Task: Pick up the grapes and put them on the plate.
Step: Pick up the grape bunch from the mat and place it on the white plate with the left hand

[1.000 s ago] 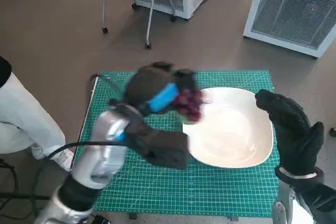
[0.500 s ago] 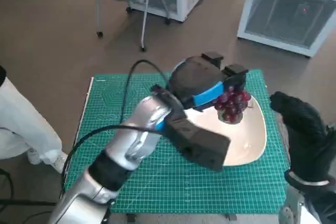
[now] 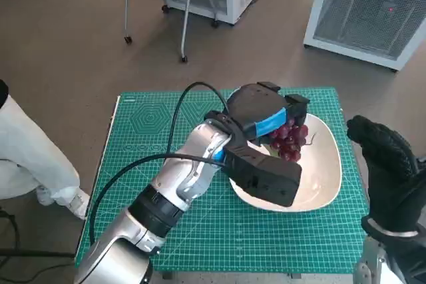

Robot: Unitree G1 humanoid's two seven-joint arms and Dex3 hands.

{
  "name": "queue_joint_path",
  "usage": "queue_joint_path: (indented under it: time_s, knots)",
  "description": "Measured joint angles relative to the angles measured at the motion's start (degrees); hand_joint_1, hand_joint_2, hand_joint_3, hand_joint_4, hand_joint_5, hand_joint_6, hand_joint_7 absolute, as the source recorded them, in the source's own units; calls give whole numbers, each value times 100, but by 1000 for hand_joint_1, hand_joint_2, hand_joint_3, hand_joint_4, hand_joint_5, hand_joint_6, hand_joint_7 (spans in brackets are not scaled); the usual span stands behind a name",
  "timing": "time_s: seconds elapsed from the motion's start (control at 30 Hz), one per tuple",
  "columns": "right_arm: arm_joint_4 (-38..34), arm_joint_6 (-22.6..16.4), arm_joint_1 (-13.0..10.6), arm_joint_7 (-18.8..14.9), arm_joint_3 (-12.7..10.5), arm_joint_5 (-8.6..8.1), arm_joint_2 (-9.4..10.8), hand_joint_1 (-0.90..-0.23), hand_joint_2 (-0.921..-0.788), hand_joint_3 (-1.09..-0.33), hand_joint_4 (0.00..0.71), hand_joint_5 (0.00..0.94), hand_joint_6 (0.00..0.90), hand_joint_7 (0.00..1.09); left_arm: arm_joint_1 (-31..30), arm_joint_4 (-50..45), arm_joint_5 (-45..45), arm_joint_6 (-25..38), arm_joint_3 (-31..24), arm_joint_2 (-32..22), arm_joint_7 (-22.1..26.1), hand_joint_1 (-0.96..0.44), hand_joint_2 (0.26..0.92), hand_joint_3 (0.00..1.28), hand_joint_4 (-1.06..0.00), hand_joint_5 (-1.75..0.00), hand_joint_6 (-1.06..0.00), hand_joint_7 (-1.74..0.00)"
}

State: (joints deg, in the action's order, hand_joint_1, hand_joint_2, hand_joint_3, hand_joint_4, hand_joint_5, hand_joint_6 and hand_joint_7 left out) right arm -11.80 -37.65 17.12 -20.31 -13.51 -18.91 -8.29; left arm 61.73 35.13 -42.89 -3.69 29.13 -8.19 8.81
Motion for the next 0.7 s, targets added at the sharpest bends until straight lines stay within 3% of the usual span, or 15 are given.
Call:
queue_joint_path:
  time_s: [0.17, 0.27, 0.37, 0.43, 0.53, 0.6, 0.7]
  knots:
    - [0, 0, 0, -1, 0, -26, 0, -481, -921, -574, 457, 3, 156, 604, 30, 104, 12, -1, 4, 6, 7, 1, 908, 126, -655, -1192, -574, -1252]
    - [-1, 0, 0, -2, 0, -43, 0, -481, -921, -574, 458, 3, 157, 602, 50, 192, 40, -1, 3, 31, 36, 1, 913, 130, -628, -1270, -580, -1189]
    - [-9, -2, 0, -3, 0, -54, -1, -480, -921, -574, 458, 3, 158, 600, 53, 249, 195, -20, -27, 79, 183, 148, 918, 133, -610, -1307, -489, -815]
    - [-21, -3, 0, -3, 1, -59, -2, -481, -921, -574, 458, 3, 159, 598, 53, 274, 386, -39, -77, 105, 389, 174, 875, 118, -477, -1028, -381, -446]
    - [-36, -4, 1, -4, 6, -61, -1, -484, -921, -573, 458, 3, 160, 597, 59, 290, 662, -48, -125, 124, 843, 22, 778, 82, -176, -389, -205, -156]
    - [-46, -5, 2, -4, 10, -60, 0, -485, -921, -573, 458, 3, 161, 595, 71, 324, 799, -57, -126, 133, 1173, -62, 746, 64, -84, -187, -142, -76]
    - [-66, -14, 4, -3, 14, -58, 0, -487, -921, -573, 458, 3, 161, 594, 123, 484, 934, -103, -118, 133, 1574, -159, 727, 48, -31, -70, -101, -31]
